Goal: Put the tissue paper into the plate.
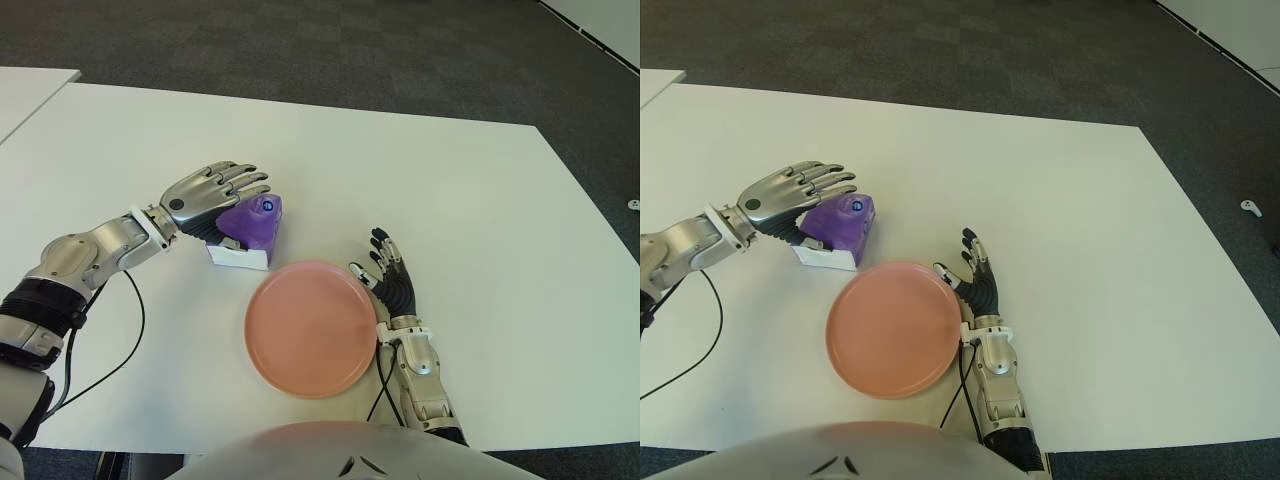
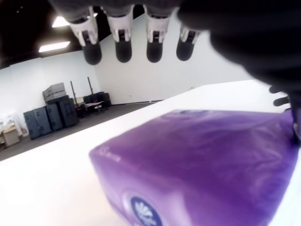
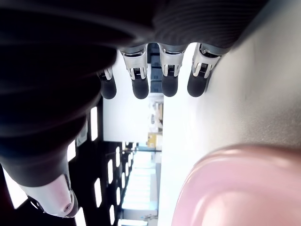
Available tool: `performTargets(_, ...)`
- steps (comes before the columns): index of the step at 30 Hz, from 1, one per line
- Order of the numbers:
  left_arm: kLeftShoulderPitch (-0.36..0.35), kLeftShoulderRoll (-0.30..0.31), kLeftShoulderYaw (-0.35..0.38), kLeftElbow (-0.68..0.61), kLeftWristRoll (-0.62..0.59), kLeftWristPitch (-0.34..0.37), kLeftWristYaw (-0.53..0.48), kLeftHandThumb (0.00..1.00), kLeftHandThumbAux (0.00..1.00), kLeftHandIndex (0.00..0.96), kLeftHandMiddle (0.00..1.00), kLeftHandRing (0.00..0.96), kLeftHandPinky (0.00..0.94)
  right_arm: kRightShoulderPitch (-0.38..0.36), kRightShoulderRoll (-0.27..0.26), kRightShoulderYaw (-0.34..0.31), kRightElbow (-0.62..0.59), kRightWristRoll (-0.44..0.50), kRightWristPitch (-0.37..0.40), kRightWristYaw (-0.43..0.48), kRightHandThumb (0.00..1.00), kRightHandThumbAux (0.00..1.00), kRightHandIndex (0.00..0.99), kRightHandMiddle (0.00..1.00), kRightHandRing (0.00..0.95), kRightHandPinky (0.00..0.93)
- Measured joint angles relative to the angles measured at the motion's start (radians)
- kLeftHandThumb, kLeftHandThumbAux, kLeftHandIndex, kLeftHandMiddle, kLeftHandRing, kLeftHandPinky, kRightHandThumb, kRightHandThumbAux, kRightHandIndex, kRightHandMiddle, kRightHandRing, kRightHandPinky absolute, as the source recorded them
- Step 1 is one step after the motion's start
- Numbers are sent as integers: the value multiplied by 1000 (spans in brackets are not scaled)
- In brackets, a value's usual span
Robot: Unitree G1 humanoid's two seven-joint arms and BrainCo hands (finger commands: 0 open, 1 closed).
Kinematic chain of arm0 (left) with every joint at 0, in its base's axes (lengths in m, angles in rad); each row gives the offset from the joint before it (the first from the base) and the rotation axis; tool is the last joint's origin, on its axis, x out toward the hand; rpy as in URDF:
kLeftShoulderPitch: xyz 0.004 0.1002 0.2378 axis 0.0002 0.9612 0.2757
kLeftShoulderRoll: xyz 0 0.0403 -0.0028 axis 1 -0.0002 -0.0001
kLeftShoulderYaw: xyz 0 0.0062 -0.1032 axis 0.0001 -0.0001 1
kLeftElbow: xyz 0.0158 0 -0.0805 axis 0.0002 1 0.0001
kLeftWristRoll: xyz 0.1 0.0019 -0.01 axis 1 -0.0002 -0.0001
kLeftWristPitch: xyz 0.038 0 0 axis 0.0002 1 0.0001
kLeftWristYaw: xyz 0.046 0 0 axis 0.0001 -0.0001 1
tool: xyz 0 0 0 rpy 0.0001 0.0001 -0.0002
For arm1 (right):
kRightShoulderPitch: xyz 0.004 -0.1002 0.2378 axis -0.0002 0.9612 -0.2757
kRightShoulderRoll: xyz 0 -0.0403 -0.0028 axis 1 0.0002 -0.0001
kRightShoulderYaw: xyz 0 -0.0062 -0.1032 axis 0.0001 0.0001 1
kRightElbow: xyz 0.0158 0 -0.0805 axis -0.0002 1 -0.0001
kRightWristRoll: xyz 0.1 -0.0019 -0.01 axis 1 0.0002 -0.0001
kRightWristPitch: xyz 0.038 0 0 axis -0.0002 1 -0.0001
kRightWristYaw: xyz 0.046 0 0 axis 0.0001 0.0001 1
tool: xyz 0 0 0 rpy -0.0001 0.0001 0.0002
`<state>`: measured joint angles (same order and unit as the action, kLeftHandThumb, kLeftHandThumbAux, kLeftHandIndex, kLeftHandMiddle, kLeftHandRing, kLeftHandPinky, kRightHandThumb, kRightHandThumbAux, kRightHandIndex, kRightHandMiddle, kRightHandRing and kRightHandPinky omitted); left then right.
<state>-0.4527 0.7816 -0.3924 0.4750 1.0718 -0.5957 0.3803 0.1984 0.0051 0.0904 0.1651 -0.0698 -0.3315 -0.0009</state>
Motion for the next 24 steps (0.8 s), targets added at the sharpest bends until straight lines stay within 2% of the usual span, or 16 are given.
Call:
performTargets(10, -37, -9, -54, 73, 9, 34, 40, 15, 361, 0, 0, 0, 0, 1, -1, -1, 0, 1, 0, 2, 0, 703, 0, 0, 0, 0)
performTargets(24, -63, -10, -110, 129, 9, 41, 74, 4, 350, 0, 0, 0, 0, 2, -3, -3, -1, 0, -1, 2, 0, 683, 0, 0, 0, 0)
